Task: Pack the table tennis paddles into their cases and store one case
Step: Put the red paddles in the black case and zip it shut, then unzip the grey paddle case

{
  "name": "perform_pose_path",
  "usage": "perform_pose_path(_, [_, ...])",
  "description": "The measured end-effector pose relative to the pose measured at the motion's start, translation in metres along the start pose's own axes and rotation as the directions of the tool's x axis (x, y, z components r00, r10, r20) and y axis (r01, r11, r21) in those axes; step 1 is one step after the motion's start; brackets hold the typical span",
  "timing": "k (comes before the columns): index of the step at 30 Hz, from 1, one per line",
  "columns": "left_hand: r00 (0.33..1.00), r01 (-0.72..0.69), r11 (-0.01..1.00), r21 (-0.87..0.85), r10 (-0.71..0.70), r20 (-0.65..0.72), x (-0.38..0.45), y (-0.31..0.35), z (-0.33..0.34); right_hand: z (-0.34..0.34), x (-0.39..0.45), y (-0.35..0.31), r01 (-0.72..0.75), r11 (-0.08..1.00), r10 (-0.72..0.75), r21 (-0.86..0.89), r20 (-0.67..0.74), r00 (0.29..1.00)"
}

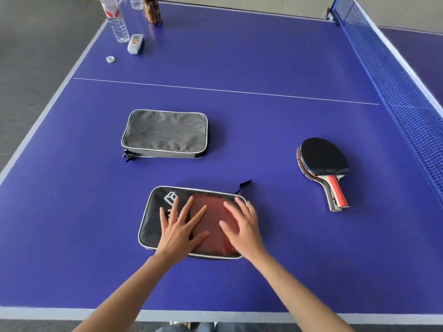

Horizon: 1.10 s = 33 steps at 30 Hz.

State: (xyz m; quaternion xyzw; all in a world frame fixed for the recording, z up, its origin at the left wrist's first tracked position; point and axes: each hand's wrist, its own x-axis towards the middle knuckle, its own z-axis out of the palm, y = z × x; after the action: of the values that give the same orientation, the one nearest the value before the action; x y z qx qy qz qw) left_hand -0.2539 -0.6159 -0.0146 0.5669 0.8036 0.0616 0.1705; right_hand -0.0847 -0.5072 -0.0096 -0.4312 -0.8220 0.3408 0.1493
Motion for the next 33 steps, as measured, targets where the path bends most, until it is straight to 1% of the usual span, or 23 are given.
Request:
perform_pose_path(2, [1.000,-0.023,0.998,0.051,0.022,0.019,-0.005,-0.008,0.001,0.019,-0.012,-0.003,0.048,0.978,-0.025,-0.205,0.114,0.993])
perform_pose_path(4, [1.000,0.001,0.996,0.084,-0.002,0.018,-0.005,-0.013,0.000,0.029,-0.009,-0.005,0.086,0.929,-0.028,-0.360,0.163,0.986])
perform_pose_path(8, [0.993,0.116,0.991,0.063,-0.115,-0.023,-0.009,-0.037,-0.007,0.047,0.011,-0.028,0.164,0.883,-0.048,-0.439,0.264,0.963])
perform_pose_path(11, [0.984,0.176,0.980,0.091,-0.174,-0.029,-0.018,-0.071,-0.012,0.074,0.026,-0.056,0.275,0.834,-0.115,-0.479,0.336,0.935])
perform_pose_path(13, [0.980,0.197,0.976,0.097,-0.195,-0.030,-0.023,-0.098,-0.017,0.095,0.032,-0.078,0.301,0.830,-0.132,-0.469,0.359,0.924])
perform_pose_path(16, [0.982,0.187,0.978,0.095,-0.186,-0.018,-0.025,-0.141,-0.027,0.126,0.033,-0.111,0.273,0.836,-0.105,-0.476,0.351,0.931])
perform_pose_path(18, [0.987,0.162,0.979,0.124,-0.163,0.001,-0.024,-0.166,-0.034,0.141,0.033,-0.129,0.242,0.832,-0.075,-0.500,0.330,0.941])
perform_pose_path(21, [0.987,0.151,0.977,0.150,-0.158,0.033,-0.018,-0.187,-0.040,0.153,0.039,-0.147,0.215,0.830,-0.053,-0.514,0.311,0.949])
perform_pose_path(26, [0.990,0.136,0.979,0.152,-0.141,0.023,-0.017,-0.189,-0.041,0.151,0.042,-0.144,0.256,0.831,-0.096,-0.494,0.325,0.941])
perform_pose_path(29, [0.987,0.157,0.981,0.111,-0.158,0.001,-0.020,-0.180,-0.045,0.148,0.044,-0.142,0.270,0.846,-0.112,-0.460,0.341,0.933])
perform_pose_path(31, [0.981,0.191,0.980,0.046,-0.189,-0.047,-0.015,-0.172,-0.054,0.144,0.049,-0.144,0.262,0.890,-0.124,-0.374,0.355,0.927])
perform_pose_path(33, [0.961,0.222,0.972,-0.075,-0.231,-0.150,-0.002,-0.165,-0.069,0.133,0.059,-0.145,0.226,0.948,-0.151,-0.223,0.308,0.939])
